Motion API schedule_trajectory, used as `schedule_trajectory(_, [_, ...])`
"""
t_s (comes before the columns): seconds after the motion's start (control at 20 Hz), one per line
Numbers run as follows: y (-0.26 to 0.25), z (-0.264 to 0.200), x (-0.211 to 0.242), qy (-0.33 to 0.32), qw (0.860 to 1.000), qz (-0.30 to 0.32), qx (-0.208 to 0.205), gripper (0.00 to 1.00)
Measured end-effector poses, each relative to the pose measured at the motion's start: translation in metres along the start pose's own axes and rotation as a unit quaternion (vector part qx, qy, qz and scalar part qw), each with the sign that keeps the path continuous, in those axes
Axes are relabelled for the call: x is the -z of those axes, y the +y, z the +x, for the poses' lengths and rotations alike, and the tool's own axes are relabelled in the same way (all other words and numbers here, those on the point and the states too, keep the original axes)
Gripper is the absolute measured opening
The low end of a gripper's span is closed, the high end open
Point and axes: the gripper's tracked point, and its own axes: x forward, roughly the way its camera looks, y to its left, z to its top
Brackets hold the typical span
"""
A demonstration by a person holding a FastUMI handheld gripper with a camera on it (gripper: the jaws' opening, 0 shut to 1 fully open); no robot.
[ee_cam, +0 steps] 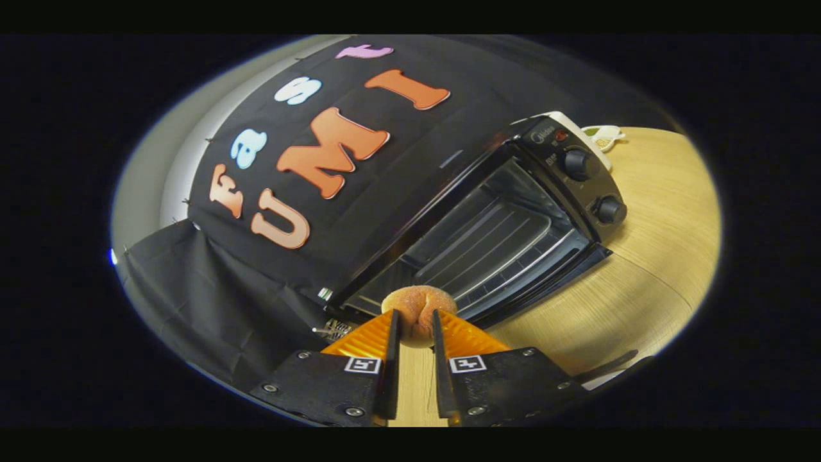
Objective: Open the toaster oven, put the food inside, and close the toaster oven door.
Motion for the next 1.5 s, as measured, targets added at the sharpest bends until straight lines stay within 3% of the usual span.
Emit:
schedule_trajectory(0.55, [-0.018,0.053,-0.024,-0.045,0.997,0.021,0.060,0.24])
schedule_trajectory(0.7, [-0.029,0.058,-0.033,-0.070,0.993,-0.014,0.094,0.24])
schedule_trajectory(0.9, [-0.023,0.062,-0.045,-0.104,0.986,-0.081,0.105,0.26])
schedule_trajectory(0.95, [-0.025,0.064,-0.042,-0.098,0.984,-0.094,0.111,0.28])
schedule_trajectory(1.1, [-0.030,0.066,-0.037,-0.084,0.981,-0.125,0.124,0.50])
schedule_trajectory(1.25, [-0.028,0.066,-0.028,-0.061,0.981,-0.142,0.114,0.58])
schedule_trajectory(1.5, [-0.025,0.032,-0.023,-0.035,0.957,-0.261,0.120,0.73])
